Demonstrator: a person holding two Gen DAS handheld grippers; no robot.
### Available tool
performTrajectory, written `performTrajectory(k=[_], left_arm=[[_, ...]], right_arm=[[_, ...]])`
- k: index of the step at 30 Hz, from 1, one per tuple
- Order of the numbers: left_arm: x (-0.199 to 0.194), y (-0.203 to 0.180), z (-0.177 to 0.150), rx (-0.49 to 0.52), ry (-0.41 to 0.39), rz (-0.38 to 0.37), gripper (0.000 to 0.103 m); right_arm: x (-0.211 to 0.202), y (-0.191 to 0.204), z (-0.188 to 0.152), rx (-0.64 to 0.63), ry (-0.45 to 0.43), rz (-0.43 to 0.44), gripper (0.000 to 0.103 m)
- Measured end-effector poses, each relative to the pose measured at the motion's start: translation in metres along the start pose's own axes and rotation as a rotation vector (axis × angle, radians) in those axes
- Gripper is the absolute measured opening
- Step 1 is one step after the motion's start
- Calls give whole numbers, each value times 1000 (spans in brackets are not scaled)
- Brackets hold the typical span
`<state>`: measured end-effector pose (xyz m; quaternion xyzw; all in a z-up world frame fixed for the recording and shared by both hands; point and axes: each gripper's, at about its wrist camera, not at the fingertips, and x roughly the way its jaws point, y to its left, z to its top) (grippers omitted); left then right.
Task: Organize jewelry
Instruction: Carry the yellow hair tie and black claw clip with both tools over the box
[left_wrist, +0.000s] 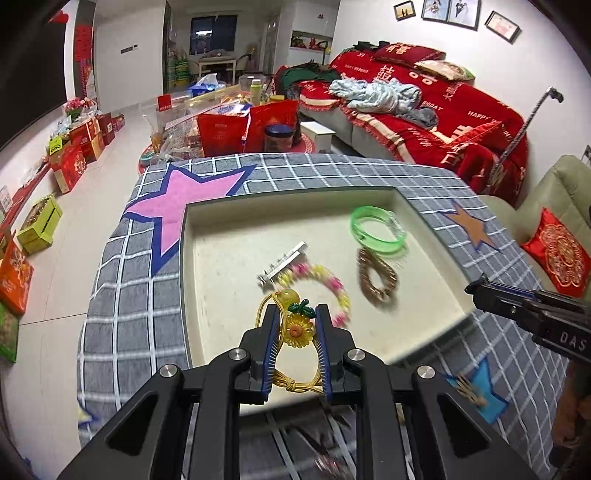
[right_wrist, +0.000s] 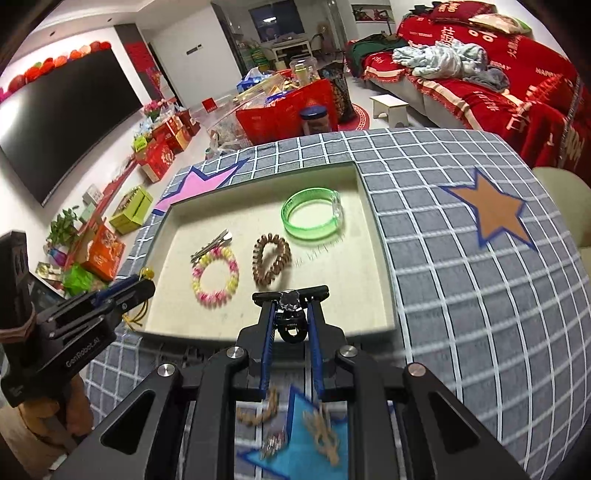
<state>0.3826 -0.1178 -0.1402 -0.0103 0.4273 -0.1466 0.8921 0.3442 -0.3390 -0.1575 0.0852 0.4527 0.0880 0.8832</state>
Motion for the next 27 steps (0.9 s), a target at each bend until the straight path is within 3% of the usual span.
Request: performTrajectory(k=[11, 27], left_arm=[[55, 18, 7, -25, 110, 46, 37], [78, 17, 19, 22, 134, 109, 37]], right_arm=[[55, -14, 17, 0, 68, -57, 19], [90, -17, 37, 3, 61, -85, 19]])
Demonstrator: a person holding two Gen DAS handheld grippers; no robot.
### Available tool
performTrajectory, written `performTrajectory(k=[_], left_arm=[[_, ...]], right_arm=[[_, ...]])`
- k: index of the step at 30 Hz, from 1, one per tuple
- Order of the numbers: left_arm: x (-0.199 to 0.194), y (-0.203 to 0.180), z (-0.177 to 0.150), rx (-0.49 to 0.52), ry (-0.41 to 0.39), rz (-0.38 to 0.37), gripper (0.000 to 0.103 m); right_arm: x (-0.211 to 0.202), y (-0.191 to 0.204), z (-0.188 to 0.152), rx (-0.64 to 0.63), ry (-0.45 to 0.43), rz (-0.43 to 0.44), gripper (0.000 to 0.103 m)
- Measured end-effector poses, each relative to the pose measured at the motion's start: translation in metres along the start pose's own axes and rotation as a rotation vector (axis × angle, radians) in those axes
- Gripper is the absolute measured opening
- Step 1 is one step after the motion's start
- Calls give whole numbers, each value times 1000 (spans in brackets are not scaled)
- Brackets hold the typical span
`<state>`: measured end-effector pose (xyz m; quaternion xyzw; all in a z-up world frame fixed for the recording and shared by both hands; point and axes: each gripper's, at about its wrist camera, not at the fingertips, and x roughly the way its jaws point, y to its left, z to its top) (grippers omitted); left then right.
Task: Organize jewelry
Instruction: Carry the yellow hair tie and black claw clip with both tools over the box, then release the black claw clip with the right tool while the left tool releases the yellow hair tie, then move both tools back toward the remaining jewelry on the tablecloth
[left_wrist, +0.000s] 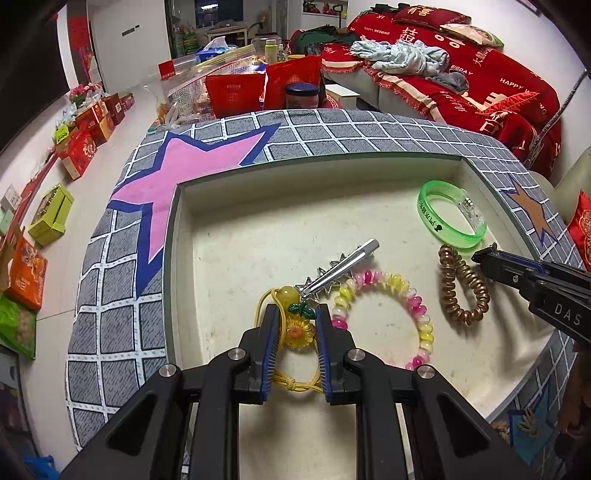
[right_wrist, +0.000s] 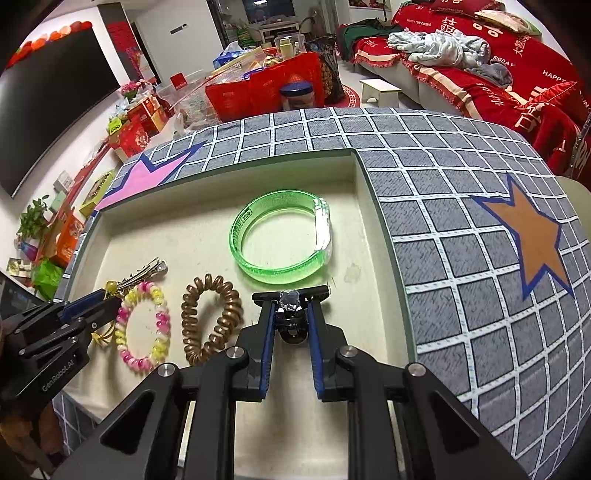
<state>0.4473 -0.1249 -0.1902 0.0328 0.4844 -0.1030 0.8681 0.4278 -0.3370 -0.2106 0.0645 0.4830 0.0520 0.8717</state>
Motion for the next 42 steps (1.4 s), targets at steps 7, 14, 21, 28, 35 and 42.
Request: performTrajectory(k=[7, 14, 21, 28, 35, 42], left_arm=[[-1, -6, -2, 38, -30, 32, 37], [-4, -7, -5, 34, -33, 35, 37], [-9, -11, -8, 45, -55, 45, 37], [-16, -13, -7, 43, -76, 57, 71], [-35, -12, -5, 19, -145, 67, 103], [-47, -12, -12, 11, -162, 73, 103]], right_arm=[[0, 5, -1, -32, -11, -24, 20], [-5, 7, -3, -21, -22, -17, 58], [-23, 7, -3, 21, -56, 52, 67], [-41, 10, -2, 39, -93, 84, 67], [-54, 8, -1, 42, -116, 85, 68], [-62, 9, -10, 48, -112, 104, 82]])
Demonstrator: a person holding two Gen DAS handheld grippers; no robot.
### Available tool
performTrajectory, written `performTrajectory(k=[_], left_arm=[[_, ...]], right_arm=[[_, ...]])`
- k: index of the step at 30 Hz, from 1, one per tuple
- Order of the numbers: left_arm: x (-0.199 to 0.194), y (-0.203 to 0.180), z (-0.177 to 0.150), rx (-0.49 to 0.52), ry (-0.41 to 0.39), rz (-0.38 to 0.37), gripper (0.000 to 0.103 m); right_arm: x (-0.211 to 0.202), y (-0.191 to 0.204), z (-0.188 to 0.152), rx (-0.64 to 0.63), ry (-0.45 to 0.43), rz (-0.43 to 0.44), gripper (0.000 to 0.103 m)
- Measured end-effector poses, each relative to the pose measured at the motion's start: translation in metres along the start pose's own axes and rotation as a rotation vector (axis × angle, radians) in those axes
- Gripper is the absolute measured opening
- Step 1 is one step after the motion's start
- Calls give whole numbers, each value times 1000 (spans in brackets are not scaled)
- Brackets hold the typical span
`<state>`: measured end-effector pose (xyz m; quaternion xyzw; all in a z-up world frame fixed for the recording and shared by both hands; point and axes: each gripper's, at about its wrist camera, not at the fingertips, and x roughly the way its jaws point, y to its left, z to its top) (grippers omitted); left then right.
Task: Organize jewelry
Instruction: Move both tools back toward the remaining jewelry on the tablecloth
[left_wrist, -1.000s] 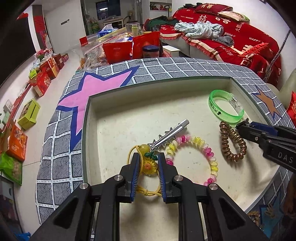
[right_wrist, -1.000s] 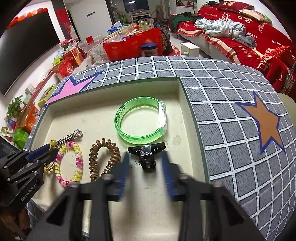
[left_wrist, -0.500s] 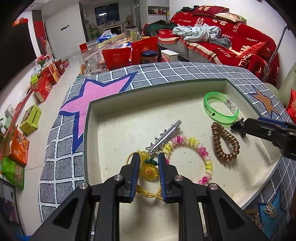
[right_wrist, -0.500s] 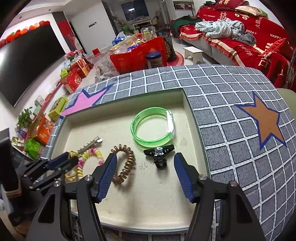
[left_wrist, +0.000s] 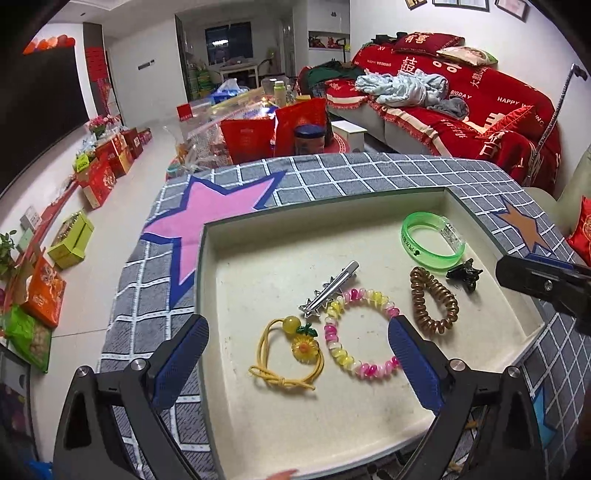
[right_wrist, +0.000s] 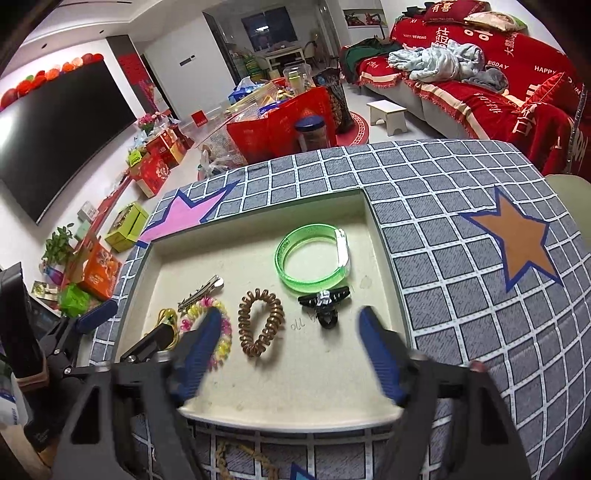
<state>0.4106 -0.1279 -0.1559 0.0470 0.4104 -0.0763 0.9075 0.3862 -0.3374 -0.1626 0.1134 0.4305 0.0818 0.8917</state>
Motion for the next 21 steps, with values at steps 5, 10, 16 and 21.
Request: performTrajectory(k=[5, 10, 16, 21], left_arm=[[-15, 1, -7, -5, -11, -17, 103], [-32, 7, -21, -22, -17, -31, 103], [-45, 13, -43, -7, -8, -9, 103], [-58, 20, -62, -47, 29, -59, 103]], right_arm=[[-10, 1, -9, -2, -8, -16, 82], [-23, -3, -20, 15, -15, -16, 83], [-36, -15, -36, 53, -10, -26, 83], [-43, -19, -51, 56, 15, -9, 83]])
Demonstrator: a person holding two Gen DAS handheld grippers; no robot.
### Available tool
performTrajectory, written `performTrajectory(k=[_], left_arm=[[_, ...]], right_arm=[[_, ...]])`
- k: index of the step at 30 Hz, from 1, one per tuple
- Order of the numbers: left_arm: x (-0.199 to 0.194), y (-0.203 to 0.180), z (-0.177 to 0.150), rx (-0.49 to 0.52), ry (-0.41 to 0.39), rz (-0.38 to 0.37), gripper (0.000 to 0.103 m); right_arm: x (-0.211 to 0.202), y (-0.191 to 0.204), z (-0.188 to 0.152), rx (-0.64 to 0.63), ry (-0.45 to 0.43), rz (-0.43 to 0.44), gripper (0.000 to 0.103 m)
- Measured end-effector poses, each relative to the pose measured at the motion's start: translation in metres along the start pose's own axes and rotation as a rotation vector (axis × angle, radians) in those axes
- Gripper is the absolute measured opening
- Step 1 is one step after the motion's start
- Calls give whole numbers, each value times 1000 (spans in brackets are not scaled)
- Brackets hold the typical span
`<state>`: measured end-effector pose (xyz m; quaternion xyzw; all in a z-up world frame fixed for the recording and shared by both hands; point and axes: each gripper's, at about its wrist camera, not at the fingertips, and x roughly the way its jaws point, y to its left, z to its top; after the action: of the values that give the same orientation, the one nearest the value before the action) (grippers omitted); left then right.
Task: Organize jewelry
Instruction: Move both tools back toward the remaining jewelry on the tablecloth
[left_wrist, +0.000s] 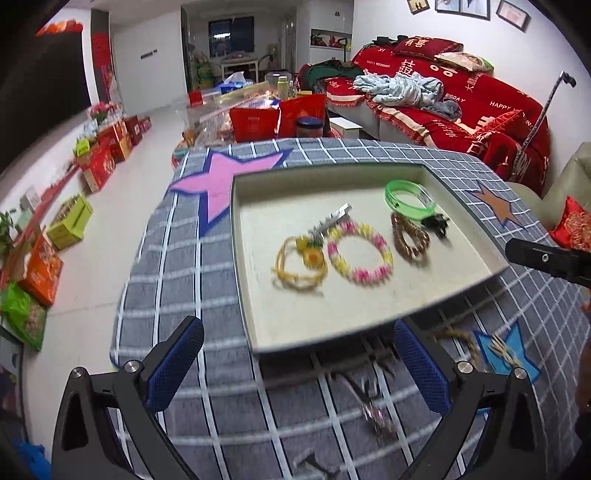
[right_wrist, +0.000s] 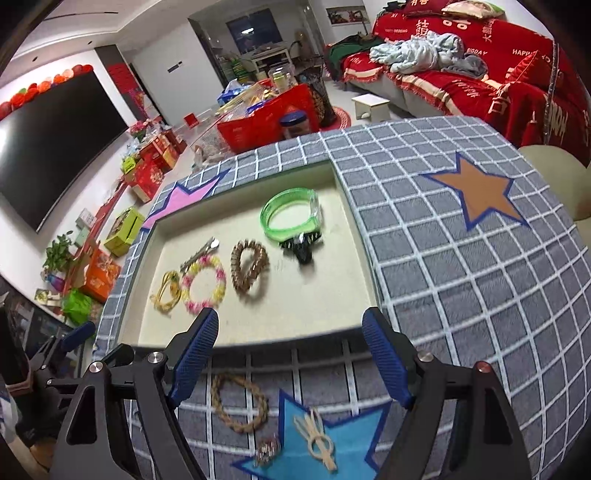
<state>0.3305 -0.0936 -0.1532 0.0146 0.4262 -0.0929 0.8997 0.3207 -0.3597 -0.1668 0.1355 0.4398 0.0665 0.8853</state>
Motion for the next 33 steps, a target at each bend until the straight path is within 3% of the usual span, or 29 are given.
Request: performTrajectory(k=[9, 15, 31, 33], left_arm=[[-10, -6, -40, -52, 59, -12, 103], [-6, -16, -57, -73, 95, -5, 103], [0, -38, -67, -125, 97, 45, 103], [0, -39, -67, -124, 92, 49, 103]], right_arm=[[-9, -11, -40, -2, 62, -21, 83], [-12, -18, -65, -51, 102, -81, 83], [-9, -16, -94, -150, 130, -151, 82], [-8, -13, -95, -167, 122, -156, 77]])
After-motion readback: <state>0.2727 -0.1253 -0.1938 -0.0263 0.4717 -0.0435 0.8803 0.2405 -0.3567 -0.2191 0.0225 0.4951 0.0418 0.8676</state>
